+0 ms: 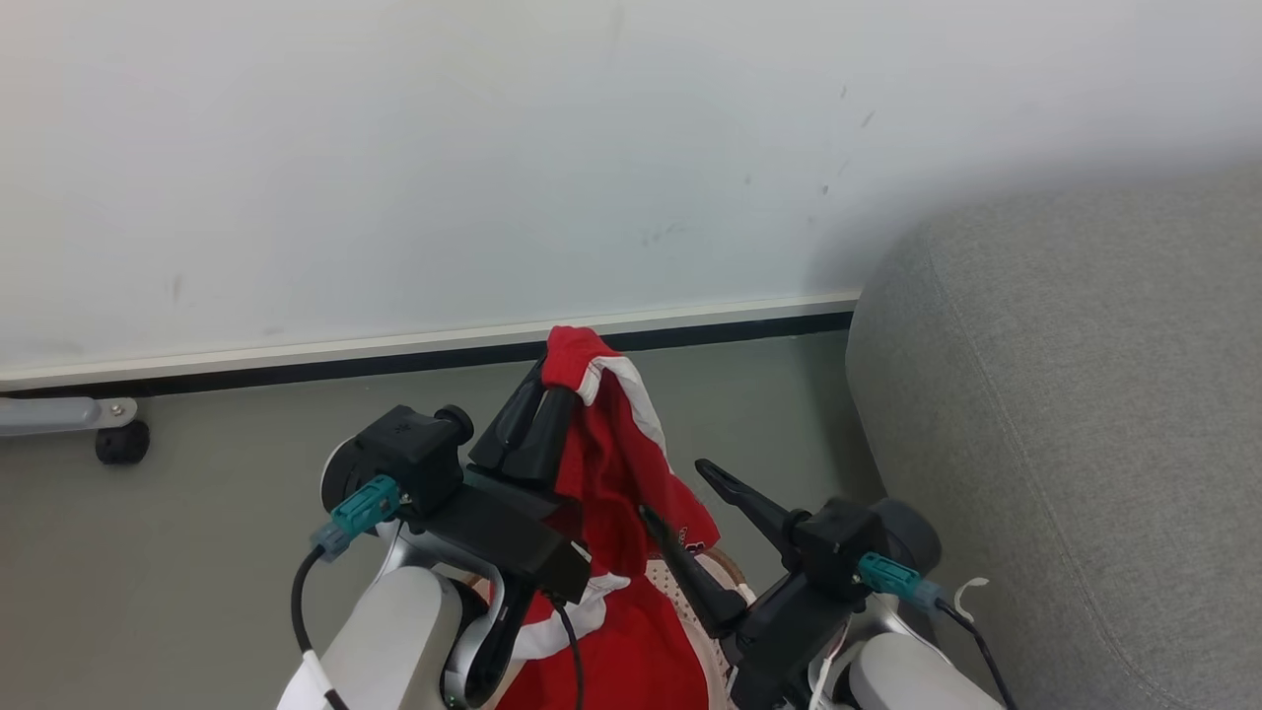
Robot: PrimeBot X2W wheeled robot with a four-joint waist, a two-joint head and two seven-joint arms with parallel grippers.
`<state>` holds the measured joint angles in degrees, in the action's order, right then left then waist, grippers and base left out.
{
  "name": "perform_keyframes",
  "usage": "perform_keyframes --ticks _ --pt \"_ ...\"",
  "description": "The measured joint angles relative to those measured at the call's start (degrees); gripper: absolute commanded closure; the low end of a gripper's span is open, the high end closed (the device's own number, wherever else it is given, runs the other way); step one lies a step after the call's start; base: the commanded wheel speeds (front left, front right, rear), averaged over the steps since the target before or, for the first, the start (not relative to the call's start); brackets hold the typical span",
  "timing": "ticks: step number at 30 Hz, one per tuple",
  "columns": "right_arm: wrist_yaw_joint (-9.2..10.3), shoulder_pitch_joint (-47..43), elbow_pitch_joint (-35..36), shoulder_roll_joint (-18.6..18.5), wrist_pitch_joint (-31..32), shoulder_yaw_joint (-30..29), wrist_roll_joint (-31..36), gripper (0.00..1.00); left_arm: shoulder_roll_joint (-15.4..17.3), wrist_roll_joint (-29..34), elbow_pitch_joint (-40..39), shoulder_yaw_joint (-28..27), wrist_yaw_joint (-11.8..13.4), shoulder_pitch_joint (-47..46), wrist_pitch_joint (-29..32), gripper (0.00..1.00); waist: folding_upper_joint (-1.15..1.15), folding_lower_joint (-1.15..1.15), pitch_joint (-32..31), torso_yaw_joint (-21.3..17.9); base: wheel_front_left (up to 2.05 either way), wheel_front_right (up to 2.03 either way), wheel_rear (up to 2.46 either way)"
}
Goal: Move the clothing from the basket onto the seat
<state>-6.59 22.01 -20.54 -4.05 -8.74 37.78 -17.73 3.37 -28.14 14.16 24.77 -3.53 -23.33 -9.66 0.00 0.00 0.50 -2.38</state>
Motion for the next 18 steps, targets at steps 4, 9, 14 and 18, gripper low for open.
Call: perform_keyframes --ticks 4,9,14,18 --pt "-0.2 2.77 -2.29 0.16 0.18 1.83 -0.57 0.0 0.01 0.07 -0.71 0.48 0.0 0.0 0.51 1.0 0.0 0.0 0.13 0.27 0.0 0.0 0.0" --pt "-0.37 5.99 -5.9 0.3 0.64 4.61 -1.33 0.0 -0.02 0.07 -1.65 1.26 0.0 0.0 1.08 1.0 0.0 0.0 0.31 0.51 0.0 0.0 0.0" --pt "-0.48 9.09 -8.04 0.2 0.62 7.92 -4.19 0.0 -0.04 0.07 -2.34 1.85 -0.01 -0.01 1.47 1.0 0.0 0.0 0.47 0.79 0.0 0.0 0.0" --pt "-0.48 11.83 -8.13 0.3 0.52 11.36 -7.62 0.0 -0.07 0.07 -2.7 2.14 -0.01 -0.02 1.75 1.0 0.0 0.0 0.61 1.09 0.0 0.0 0.0"
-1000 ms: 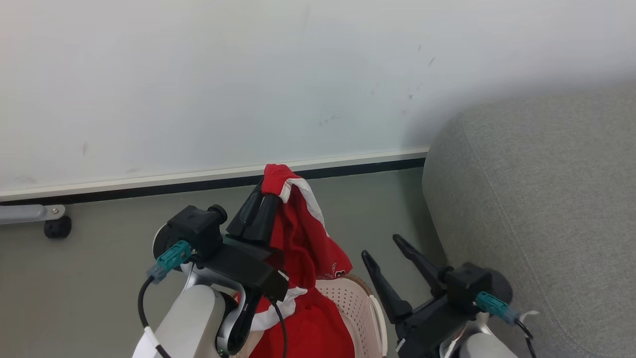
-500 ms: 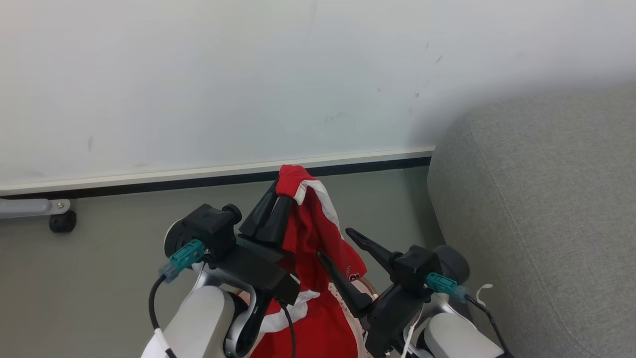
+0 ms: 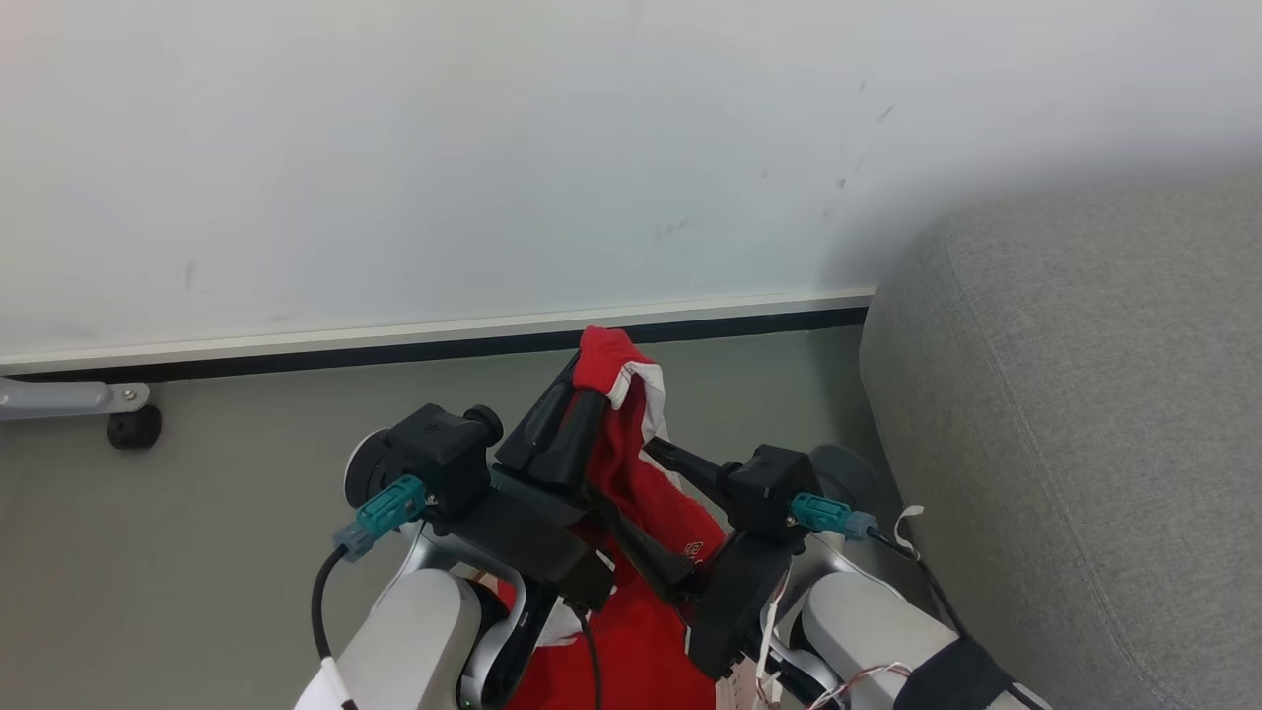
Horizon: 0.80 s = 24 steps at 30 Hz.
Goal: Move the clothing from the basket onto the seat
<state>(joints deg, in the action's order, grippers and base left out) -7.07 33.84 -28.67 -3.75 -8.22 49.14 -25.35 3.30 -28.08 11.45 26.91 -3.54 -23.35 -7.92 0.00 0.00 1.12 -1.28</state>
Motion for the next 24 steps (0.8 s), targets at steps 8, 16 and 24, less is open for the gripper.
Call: perform_keyframes --ticks 8,16,24 --pt "0.1 3.11 -1.67 -0.02 -0.92 4.17 -5.01 1.0 -0.01 -0.01 -0.41 0.29 0.0 -0.03 0.32 1.0 0.0 0.0 0.29 0.36 0.0 0.0 0.0" --pt "0.55 4.77 -3.44 -0.01 -1.89 6.82 -8.57 1.0 -0.01 -0.02 -0.57 0.3 0.04 -0.03 0.34 1.0 0.0 0.0 0.43 0.27 0.0 0.0 0.0" --pt "1.07 5.86 -5.45 -0.02 -3.61 6.13 -11.16 1.0 0.37 -0.1 -1.34 0.4 0.07 0.01 1.13 0.0 0.0 0.0 0.59 -0.09 0.0 0.0 0.0"
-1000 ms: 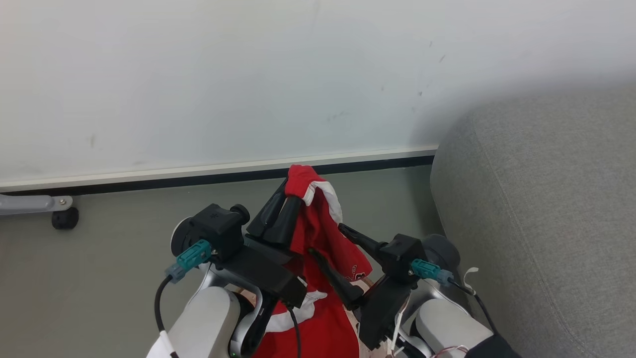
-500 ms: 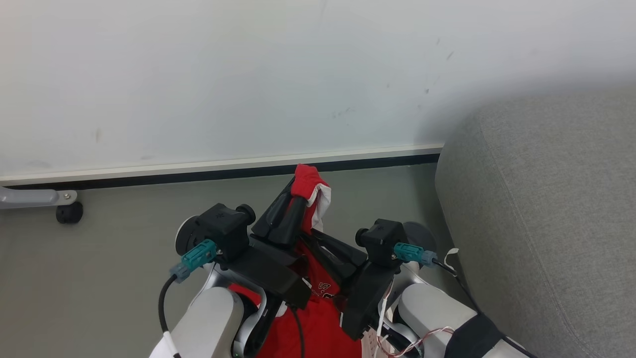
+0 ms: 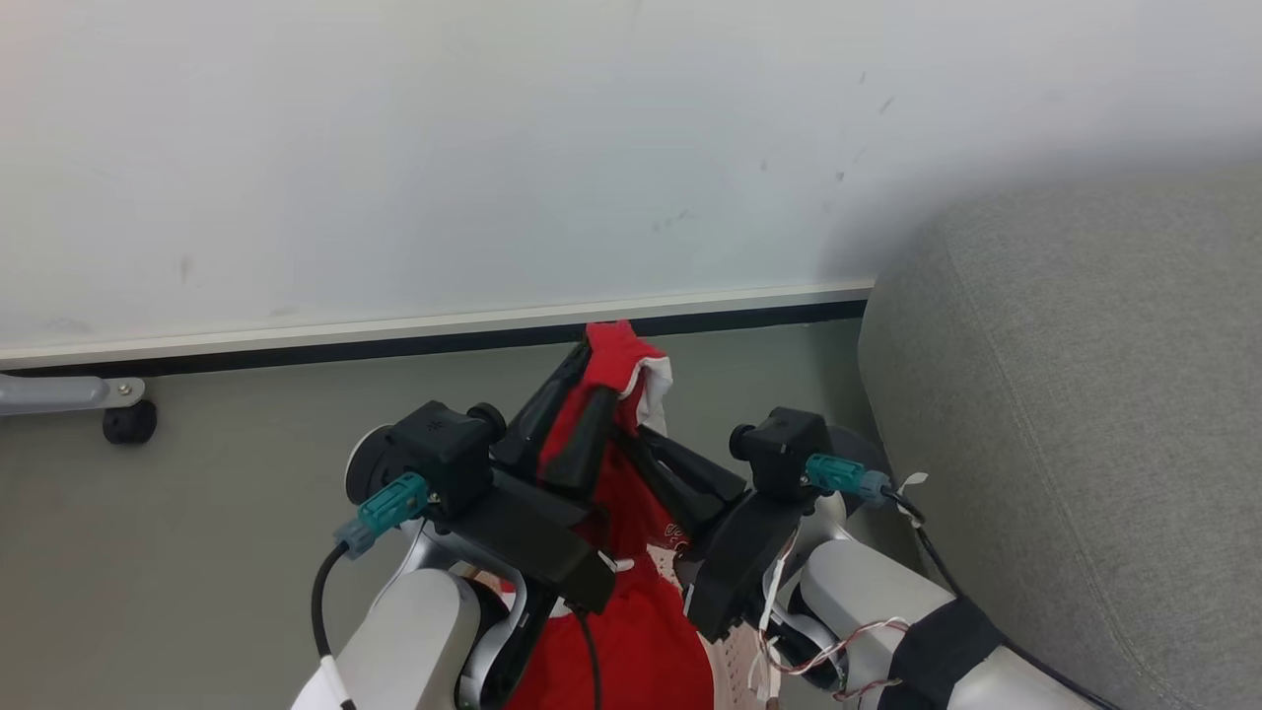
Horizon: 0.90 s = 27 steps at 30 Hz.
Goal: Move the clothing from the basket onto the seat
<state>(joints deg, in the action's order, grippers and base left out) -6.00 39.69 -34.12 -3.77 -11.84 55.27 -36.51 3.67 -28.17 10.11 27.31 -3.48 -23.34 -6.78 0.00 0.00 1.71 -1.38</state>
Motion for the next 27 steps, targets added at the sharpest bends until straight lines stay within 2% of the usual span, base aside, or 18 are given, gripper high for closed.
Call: perform_keyframes --ticks 13,27 --pt "0.47 3.88 -4.65 -0.21 -1.86 -6.65 -1.42 1.0 2.07 0.77 -2.29 2.89 -0.14 3.05 1.48 0.0 0.0 0.0 0.91 -1.87 0.0 0.0 0.0" --pt "1.55 5.78 -5.83 -4.36 -2.41 -12.51 -2.14 1.0 4.31 3.68 -4.97 7.49 -0.65 6.87 4.24 0.0 0.0 0.0 3.52 -5.99 0.0 0.0 0.0"
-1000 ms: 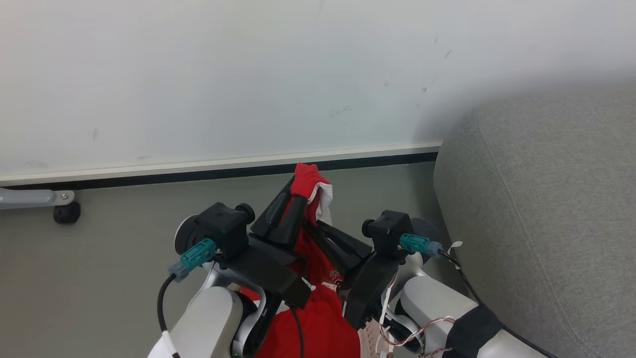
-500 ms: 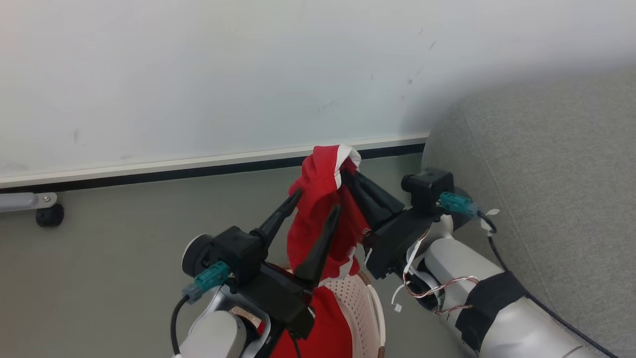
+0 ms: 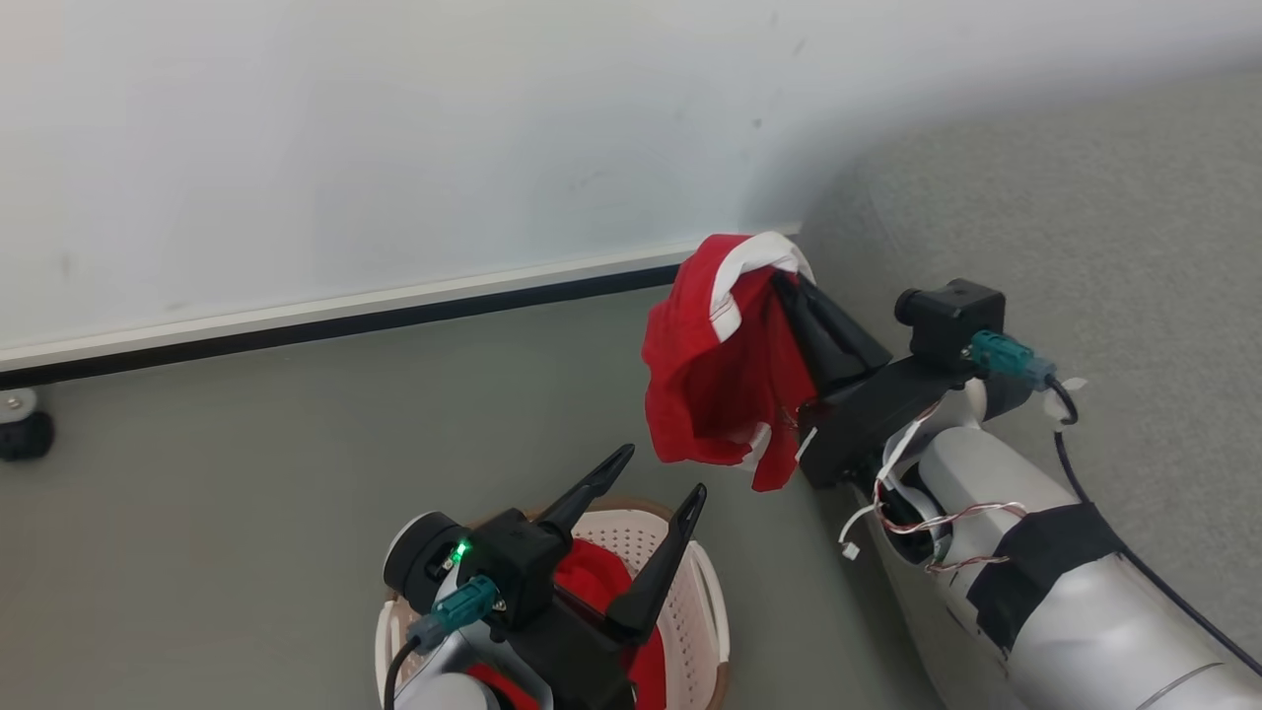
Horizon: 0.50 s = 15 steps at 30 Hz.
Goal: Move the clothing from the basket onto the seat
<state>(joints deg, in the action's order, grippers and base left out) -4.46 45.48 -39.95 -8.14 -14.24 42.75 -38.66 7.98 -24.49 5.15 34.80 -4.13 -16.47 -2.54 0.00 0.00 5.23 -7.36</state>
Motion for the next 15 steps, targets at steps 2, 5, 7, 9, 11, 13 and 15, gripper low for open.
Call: perform_keyframes --ticks 2,5,7,9,11,13,15 --pt "0.29 0.14 0.03 -0.38 -0.01 -0.66 0.0 1.0 0.38 0.31 -0.23 0.3 0.0 0.31 0.36 0.0 0.0 0.0 0.44 -0.86 0.0 0.0 0.0" --pt "0.62 0.41 0.18 -1.1 -0.02 -1.71 0.0 1.0 0.86 0.47 -0.75 0.47 0.0 0.32 0.56 0.0 0.0 0.0 1.14 -2.27 0.0 0.0 0.0" --pt "0.93 0.59 0.47 -1.47 -0.02 -2.52 0.0 1.0 1.1 0.53 -1.19 0.48 0.01 0.32 1.02 0.0 0.0 0.0 1.63 -3.31 0.0 0.0 0.0" --pt "1.01 0.82 0.96 -1.82 -0.03 -3.34 0.0 1.0 1.18 0.92 -1.76 0.53 0.01 0.32 1.3 0.0 0.0 0.0 2.14 -4.4 0.0 0.0 0.0" --pt "1.22 0.9 1.33 -2.33 -0.03 -3.98 0.01 1.0 1.36 1.0 -2.16 0.55 0.01 0.31 1.55 0.0 0.0 0.0 2.66 -5.52 0.0 0.0 0.0" --pt "1.47 0.9 1.96 -2.98 -0.03 -4.79 0.02 1.0 1.76 1.29 -2.5 0.63 0.01 0.26 2.02 0.0 0.0 0.0 3.23 -6.67 0.0 0.0 0.0" --pt "1.52 0.91 2.5 -3.6 -0.04 -5.67 0.03 1.0 2.08 1.42 -2.94 0.66 0.01 0.16 2.33 0.0 0.0 0.0 3.84 -7.83 0.0 0.0 0.0"
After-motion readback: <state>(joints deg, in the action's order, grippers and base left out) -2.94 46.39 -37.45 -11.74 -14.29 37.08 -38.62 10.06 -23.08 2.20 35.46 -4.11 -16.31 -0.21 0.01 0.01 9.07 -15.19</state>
